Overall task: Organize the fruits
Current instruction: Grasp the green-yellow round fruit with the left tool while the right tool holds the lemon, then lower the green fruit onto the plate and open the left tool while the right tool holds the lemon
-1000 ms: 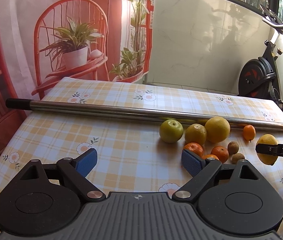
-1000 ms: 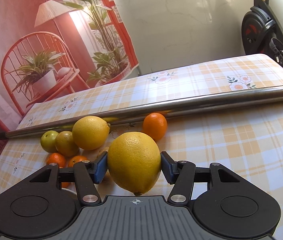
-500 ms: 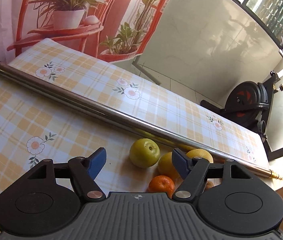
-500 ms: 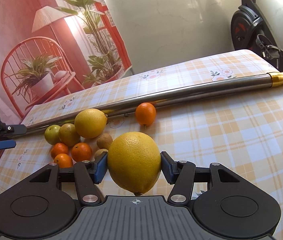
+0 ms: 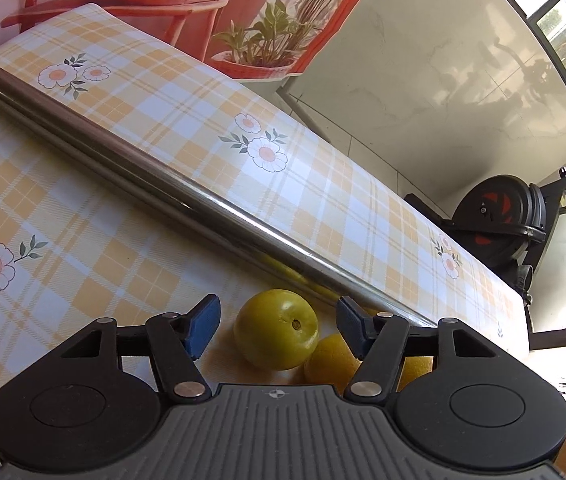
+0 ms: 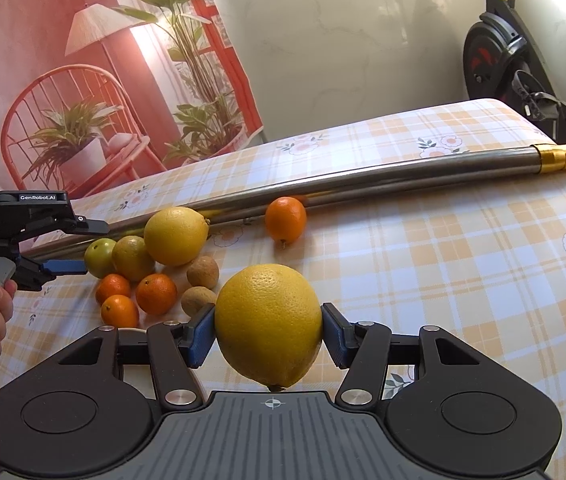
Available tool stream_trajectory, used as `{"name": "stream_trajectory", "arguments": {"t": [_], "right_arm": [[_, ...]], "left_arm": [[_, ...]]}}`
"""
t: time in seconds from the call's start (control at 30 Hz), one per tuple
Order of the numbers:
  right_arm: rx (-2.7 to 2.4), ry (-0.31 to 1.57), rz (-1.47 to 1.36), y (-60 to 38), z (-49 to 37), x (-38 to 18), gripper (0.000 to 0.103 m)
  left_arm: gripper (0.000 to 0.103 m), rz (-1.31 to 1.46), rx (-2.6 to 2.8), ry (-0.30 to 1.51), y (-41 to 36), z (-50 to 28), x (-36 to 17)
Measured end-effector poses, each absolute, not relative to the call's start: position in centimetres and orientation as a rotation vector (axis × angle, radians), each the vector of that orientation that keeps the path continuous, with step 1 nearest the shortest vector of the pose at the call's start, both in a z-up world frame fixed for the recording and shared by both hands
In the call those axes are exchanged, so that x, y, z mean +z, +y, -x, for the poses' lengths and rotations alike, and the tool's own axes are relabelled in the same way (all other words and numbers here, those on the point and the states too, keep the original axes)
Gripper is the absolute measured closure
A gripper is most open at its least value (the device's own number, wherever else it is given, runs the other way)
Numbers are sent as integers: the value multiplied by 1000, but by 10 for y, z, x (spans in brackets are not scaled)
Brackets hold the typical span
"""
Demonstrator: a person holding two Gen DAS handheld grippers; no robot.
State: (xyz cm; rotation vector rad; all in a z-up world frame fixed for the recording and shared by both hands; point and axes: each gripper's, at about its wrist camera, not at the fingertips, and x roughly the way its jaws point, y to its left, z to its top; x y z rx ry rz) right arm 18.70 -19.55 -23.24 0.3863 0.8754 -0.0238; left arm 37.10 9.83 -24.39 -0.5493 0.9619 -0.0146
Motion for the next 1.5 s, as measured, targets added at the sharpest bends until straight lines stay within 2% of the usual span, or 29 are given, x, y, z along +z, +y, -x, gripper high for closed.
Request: {"name": "stream_trajectory", "arguments": {"t": [0.1,0.23,0.6,1.07,1.5], "right_arm": [[-28,878,-392,-196,-186,-234,51],[-32,881,-403,-198,-184,-236,51],[-38,864,-437,-200,-173,-232,51],[-5,837,-425,-187,-158,-217,51],[108,881,-351,-147,-145,-207,52]], "left_arm": [[39,548,-7,949,95,-374,-249],[54,511,-21,953,89,-378,-249],[54,368,-65,904,93,-351,-234],[54,252,-181,804,94,-274,-194],[54,96,-325,806,62,-212,-203]]}}
